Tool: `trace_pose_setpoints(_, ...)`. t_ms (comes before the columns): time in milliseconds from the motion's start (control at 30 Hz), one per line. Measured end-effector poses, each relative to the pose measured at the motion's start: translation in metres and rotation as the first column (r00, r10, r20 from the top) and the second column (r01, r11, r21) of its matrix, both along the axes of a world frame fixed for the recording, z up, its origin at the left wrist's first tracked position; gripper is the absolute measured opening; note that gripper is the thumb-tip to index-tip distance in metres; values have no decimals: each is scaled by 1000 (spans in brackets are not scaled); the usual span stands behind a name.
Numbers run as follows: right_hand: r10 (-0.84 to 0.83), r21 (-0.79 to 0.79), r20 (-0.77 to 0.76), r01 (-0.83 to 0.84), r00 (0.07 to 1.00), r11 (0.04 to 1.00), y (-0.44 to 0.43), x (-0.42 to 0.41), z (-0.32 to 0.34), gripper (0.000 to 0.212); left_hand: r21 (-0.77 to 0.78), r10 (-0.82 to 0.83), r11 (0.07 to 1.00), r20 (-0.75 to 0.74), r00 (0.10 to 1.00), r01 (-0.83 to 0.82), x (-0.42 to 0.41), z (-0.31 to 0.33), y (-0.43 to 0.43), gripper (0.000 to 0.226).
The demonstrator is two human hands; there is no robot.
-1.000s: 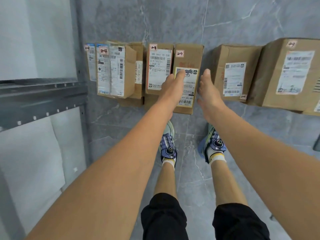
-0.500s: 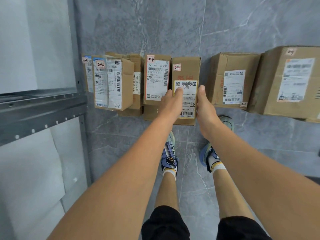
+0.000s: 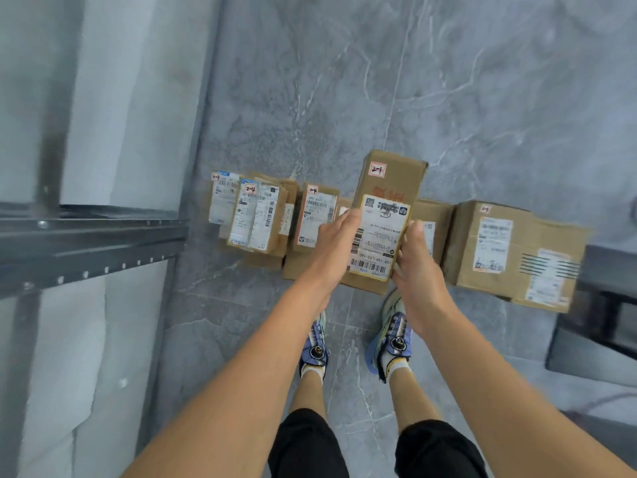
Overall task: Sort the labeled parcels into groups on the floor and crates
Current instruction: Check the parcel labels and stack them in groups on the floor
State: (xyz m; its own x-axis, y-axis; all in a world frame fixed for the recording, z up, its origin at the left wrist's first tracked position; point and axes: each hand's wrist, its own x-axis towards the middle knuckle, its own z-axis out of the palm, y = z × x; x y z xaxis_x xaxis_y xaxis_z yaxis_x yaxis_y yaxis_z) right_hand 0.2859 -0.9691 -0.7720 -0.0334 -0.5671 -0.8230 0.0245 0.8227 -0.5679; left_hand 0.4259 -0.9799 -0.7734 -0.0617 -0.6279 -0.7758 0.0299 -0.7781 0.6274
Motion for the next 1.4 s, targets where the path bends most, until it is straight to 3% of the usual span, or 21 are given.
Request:
trace_pose_setpoints(67,38,-84,23,-36,999,996,-15,7,52,52,-67,44,997,-25,999,-45,8,47,-8,44)
trace_pose_setpoints(200,149,-269,66,-127,987,955,-50,26,157,56,-206,134,969,-43,990,-140,26,145,-22,79)
trace_pose_setpoints(333,272,-426,100,-206,957,881,-76,50,255,53,-294,253,916,-104,962,-273,46,259,-30,47)
trace_pose_setpoints(567,530,-601,87,-380,843,703,-77,83,403,56,-504,462,754,-49,886,-421,59,431,10,44)
trace_pose_setpoints(767,738,-697,76,-493,671,521,-32,117,501,55,-620,647,599,0,763,-507,66,532,90,37)
trace_pose_setpoints(967,889,-736,61,-581,454,347,62,143,560,56,-659,816,452,34,577,-601,61,589,208,38)
trace_pose_setpoints(1200,982,-766,105,-618,155,180,226,168,598,59,-715,938,267,40,343,-646,43,621,388,39)
trace_pose_setpoints(1267,994,-762,87,-638,69,111,283,173,603,58,-724,963,215,47,264,-656,38,622,447,48)
trace_pose_setpoints(1400,993,-757,55,-653,-103,-26,399,175,609,51,-720,994,102,53,93,-686,20,628,565,43)
